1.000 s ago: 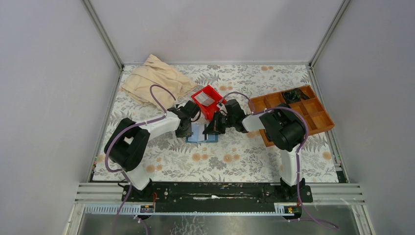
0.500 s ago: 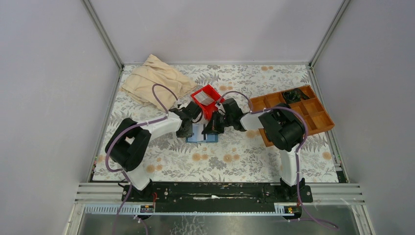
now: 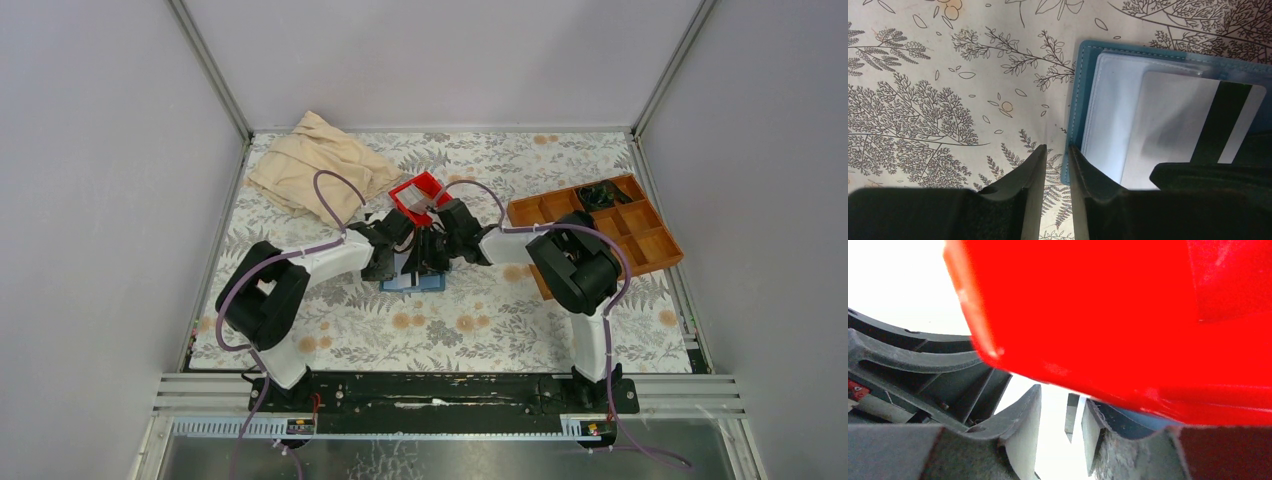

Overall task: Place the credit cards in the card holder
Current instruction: Insert the credit card into the card holder.

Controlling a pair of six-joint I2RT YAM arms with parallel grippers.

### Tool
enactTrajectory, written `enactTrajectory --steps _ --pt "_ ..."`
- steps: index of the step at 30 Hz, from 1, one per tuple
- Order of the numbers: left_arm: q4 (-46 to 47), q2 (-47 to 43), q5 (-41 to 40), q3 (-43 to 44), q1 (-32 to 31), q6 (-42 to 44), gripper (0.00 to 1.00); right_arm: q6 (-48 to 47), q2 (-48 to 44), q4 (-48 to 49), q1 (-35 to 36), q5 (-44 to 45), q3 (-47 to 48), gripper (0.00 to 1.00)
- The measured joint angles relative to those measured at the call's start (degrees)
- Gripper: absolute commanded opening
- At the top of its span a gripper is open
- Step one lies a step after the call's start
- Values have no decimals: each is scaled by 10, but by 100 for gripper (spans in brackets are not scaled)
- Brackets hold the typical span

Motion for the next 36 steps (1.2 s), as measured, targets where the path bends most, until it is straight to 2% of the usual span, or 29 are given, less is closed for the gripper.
enactTrajectory --steps 14,24,25,33,36 --pt "24 -19 7 -21 1 -9 29 -85 -35 -151 30 95 46 51" --pt "32 -23 15 -24 5 -20 29 -123 -69 -234 32 144 45 51" --pt "33 -23 16 -24 5 -20 29 -125 -72 -239 32 150 44 49" --pt "34 -23 17 -28 5 -23 28 -142 -82 -260 32 192 33 11" --pt "34 -23 17 -28 5 -22 28 -149 -82 -265 32 203 33 3"
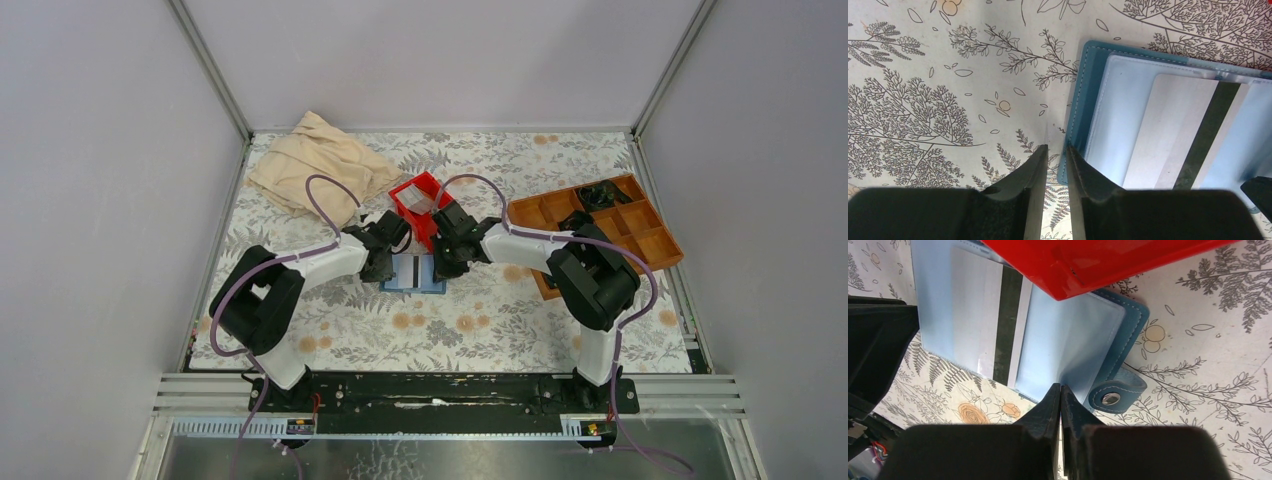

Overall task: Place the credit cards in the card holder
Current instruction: Insert the credit card into the card holder.

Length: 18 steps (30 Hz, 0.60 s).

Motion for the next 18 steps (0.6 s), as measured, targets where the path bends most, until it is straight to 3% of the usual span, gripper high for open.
enactTrajectory --steps 18 --pt "4 0 3 -2 0 1 26 -11 48 -12 1 10 68 0"
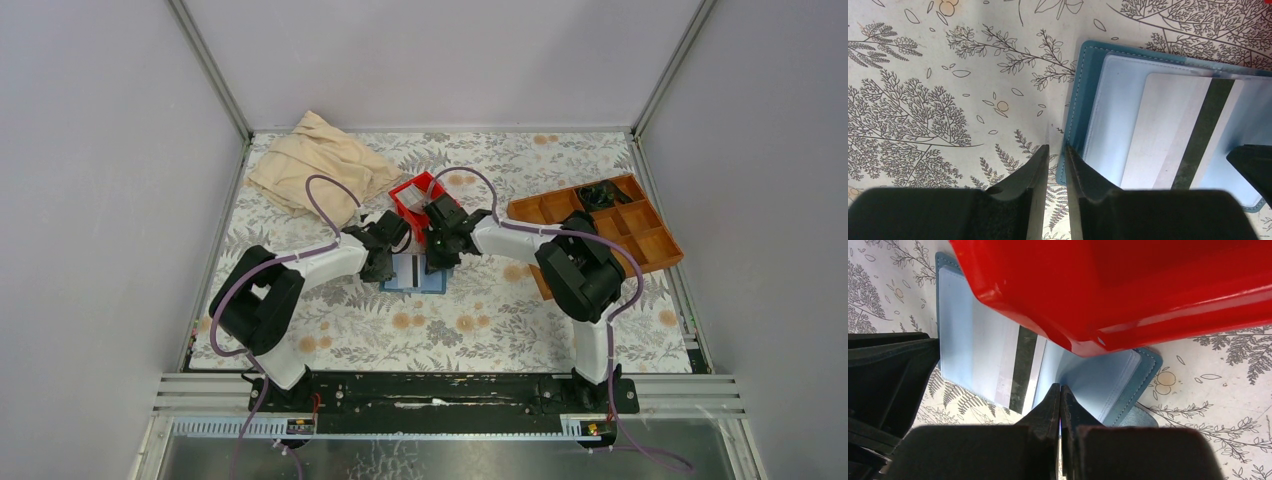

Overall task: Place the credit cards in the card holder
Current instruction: Insert the credit card into the card holder.

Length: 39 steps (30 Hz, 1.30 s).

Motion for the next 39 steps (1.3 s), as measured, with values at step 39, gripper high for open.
enactTrajectory --steps 39 --pt "22 -11 11 -16 3 16 26 7 50 -18 42 -2 79 0"
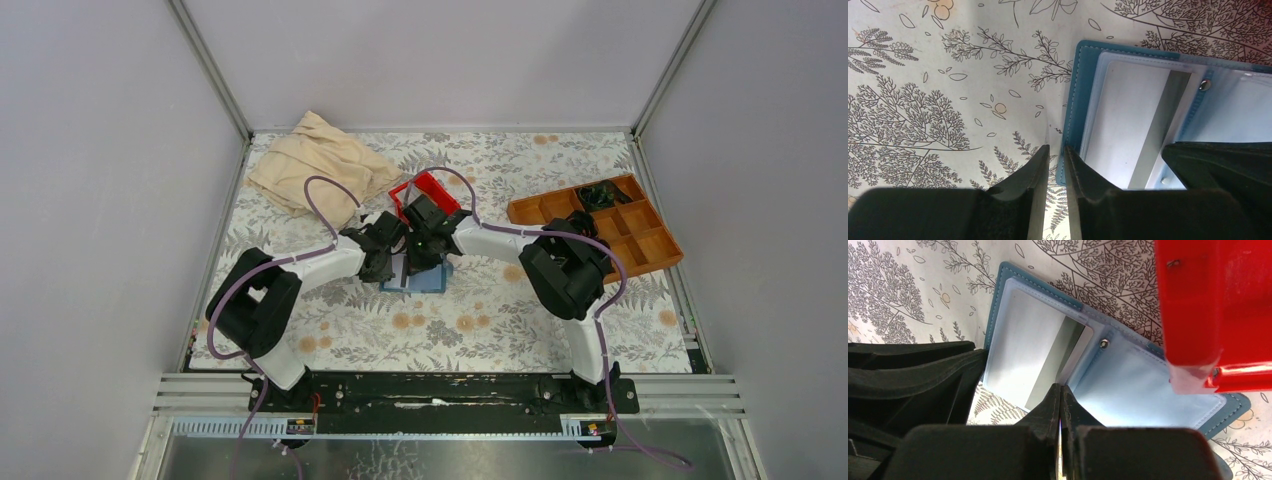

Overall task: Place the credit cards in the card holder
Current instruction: Insert the credit card into the card holder.

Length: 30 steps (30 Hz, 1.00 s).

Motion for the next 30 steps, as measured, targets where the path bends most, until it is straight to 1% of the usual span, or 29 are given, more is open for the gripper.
enactTrajectory --steps 9,13,15,20,24,26,30 --pt "0 0 0 0 0 0 26 0 8 1 1 -3 9 0" --pt "0 0 0 0 0 0 28 0 8 2 1 -3 9 3" --pt "0 -1 0 0 1 0 31 -1 8 2 1 -2 9 7" --pt "3 -12 -1 -5 6 -3 40 -10 6 -3 2 0 9 28" --pt "1 -20 -2 -5 10 -7 44 -23 -6 -12 2 7 9 40" --pt "-2 -22 -3 -5 11 -9 45 -31 -16 -20 2 14 9 43" --pt "-2 -25 40 -5 3 -26 47 -53 -34 -43 3 22 27 44"
